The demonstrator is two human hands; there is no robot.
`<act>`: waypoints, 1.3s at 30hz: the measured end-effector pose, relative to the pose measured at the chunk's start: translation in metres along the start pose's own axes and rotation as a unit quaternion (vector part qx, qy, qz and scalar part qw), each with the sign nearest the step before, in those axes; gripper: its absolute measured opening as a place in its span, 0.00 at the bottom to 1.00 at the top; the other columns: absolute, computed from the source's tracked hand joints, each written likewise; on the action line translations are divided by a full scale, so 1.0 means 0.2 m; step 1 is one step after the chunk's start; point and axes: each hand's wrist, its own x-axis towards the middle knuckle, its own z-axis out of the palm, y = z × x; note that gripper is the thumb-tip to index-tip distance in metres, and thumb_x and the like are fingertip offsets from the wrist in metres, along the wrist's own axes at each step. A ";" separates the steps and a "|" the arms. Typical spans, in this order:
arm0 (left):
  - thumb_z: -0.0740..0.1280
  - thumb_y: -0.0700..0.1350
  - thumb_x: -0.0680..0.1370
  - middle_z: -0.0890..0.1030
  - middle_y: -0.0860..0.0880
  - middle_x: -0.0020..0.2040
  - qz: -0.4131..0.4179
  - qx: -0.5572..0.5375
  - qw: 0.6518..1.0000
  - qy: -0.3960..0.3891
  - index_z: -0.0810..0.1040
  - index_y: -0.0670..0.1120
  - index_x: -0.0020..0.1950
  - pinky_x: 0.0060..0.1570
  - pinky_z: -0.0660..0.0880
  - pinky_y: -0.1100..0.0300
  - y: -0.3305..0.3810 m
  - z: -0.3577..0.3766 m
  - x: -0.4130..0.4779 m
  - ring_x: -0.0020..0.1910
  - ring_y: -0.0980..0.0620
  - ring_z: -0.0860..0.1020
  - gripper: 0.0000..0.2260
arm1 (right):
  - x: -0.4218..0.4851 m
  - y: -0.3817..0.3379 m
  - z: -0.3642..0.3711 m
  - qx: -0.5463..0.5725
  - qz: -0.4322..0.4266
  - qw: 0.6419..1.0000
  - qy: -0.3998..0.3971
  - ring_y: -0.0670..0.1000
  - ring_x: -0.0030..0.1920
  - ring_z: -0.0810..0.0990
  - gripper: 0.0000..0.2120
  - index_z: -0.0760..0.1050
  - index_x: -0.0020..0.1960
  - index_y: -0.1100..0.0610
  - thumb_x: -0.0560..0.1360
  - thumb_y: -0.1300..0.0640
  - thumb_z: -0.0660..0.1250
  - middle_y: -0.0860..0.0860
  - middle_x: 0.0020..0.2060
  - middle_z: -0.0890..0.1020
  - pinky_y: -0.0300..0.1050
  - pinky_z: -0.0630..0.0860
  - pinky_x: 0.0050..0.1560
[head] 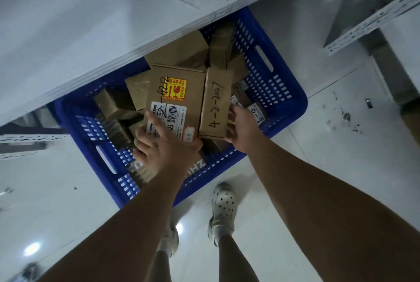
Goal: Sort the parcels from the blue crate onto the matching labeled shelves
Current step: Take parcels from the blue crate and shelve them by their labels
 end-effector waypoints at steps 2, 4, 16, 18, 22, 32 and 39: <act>0.72 0.65 0.65 0.48 0.33 0.74 0.027 0.006 0.999 0.020 0.35 0.49 0.77 0.72 0.49 0.40 0.00 -0.06 -0.05 0.74 0.34 0.50 0.57 | -0.09 -0.05 -0.01 -0.029 0.009 0.998 -0.053 0.57 0.58 0.78 0.33 0.72 0.62 0.52 0.67 0.30 0.64 0.55 0.57 0.81 0.60 0.73 0.64; 0.72 0.66 0.64 0.48 0.33 0.74 0.044 0.005 0.999 0.031 0.35 0.49 0.77 0.72 0.50 0.40 0.00 -0.12 -0.10 0.74 0.34 0.50 0.58 | -0.16 -0.07 -0.01 -0.061 0.006 0.994 -0.085 0.57 0.60 0.78 0.41 0.70 0.64 0.52 0.58 0.31 0.71 0.54 0.58 0.80 0.60 0.73 0.63; 0.69 0.70 0.64 0.48 0.36 0.75 0.195 -0.034 0.979 0.048 0.36 0.51 0.77 0.72 0.48 0.40 0.28 -0.73 -0.51 0.74 0.35 0.49 0.56 | -0.86 -0.37 -0.12 0.100 -0.152 0.983 0.021 0.63 0.54 0.82 0.26 0.71 0.66 0.57 0.69 0.59 0.74 0.60 0.55 0.83 0.63 0.79 0.53; 0.69 0.70 0.64 0.47 0.36 0.75 0.212 -0.053 0.974 0.058 0.35 0.51 0.77 0.72 0.48 0.41 0.36 -0.90 -0.60 0.75 0.35 0.48 0.56 | -1.08 -0.48 -0.16 0.133 -0.173 0.975 0.026 0.60 0.47 0.84 0.15 0.73 0.61 0.59 0.74 0.62 0.68 0.59 0.48 0.85 0.55 0.82 0.43; 0.69 0.68 0.66 0.50 0.37 0.75 0.265 -0.087 0.955 0.104 0.39 0.50 0.77 0.72 0.51 0.40 0.45 -1.24 -0.82 0.74 0.35 0.52 0.53 | -1.56 -0.67 -0.25 0.172 -0.252 0.952 0.031 0.54 0.43 0.86 0.14 0.74 0.62 0.56 0.77 0.57 0.66 0.54 0.47 0.86 0.46 0.81 0.37; 0.72 0.66 0.64 0.51 0.36 0.75 0.440 -0.132 0.882 0.108 0.40 0.51 0.78 0.71 0.51 0.41 0.95 -1.78 -1.64 0.74 0.35 0.52 0.55 | -2.63 -0.91 -0.55 0.193 -0.410 0.887 0.087 0.54 0.48 0.84 0.21 0.73 0.67 0.54 0.75 0.57 0.70 0.53 0.51 0.85 0.48 0.77 0.51; 0.73 0.67 0.64 0.56 0.37 0.74 0.521 -0.173 0.820 0.163 0.45 0.49 0.78 0.70 0.56 0.40 1.29 -1.86 -2.23 0.73 0.35 0.57 0.54 | -3.10 -1.02 -0.92 0.269 -0.516 0.807 0.097 0.58 0.51 0.84 0.23 0.65 0.73 0.49 0.79 0.59 0.64 0.54 0.54 0.84 0.60 0.79 0.55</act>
